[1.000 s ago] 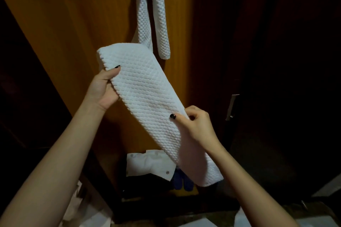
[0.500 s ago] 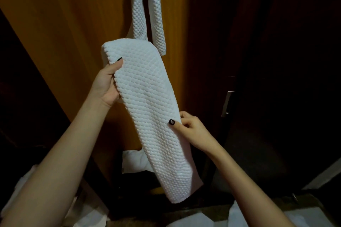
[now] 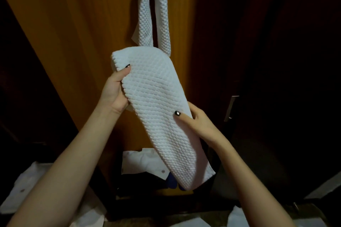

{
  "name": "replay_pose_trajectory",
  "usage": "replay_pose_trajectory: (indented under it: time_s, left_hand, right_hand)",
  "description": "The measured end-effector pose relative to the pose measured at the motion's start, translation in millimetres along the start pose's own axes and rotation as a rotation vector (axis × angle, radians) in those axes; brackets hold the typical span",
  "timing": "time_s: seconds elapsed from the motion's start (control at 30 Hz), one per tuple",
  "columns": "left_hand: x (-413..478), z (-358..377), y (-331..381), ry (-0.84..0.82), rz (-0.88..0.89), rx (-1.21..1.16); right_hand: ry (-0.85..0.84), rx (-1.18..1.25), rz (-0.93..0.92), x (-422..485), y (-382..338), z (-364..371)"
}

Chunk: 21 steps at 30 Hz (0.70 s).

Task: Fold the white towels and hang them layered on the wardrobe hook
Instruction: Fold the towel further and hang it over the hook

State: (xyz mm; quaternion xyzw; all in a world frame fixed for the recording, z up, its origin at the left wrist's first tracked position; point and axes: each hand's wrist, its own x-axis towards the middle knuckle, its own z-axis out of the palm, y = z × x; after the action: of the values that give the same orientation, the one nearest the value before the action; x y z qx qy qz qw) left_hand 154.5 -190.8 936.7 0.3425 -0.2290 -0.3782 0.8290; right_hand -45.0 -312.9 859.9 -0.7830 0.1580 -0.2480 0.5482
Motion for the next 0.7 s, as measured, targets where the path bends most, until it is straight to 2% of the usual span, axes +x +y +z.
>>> replay_pose_trajectory:
  time_s: [0.1, 0.27, 0.4, 0.53, 0.7]
  left_hand:
    - [-1.0, 15.9, -5.7, -0.049, 0.009, -0.001]
    - [10.1, 41.6, 3.4, -0.04, 0.066, -0.07]
    - [26.8, 62.2, 19.5, 0.005, 0.164, -0.108]
    - [42.7, 74.8, 37.7, 0.029, 0.239, -0.128]
    - [67.5, 93.4, 70.3, 0.1, 0.361, -0.043]
  right_hand:
    - [0.084, -0.003, -0.037, 17.9, -23.8, -3.1]
    - [0.021, 0.032, -0.025, 35.8, -42.1, -24.3]
    - [0.126, -0.012, -0.019, 61.4, -46.4, -44.1]
    - [0.155, -0.135, -0.129, 96.7, -68.5, -73.8]
    - [0.145, -0.28, -0.287, 142.2, -110.2, -107.3]
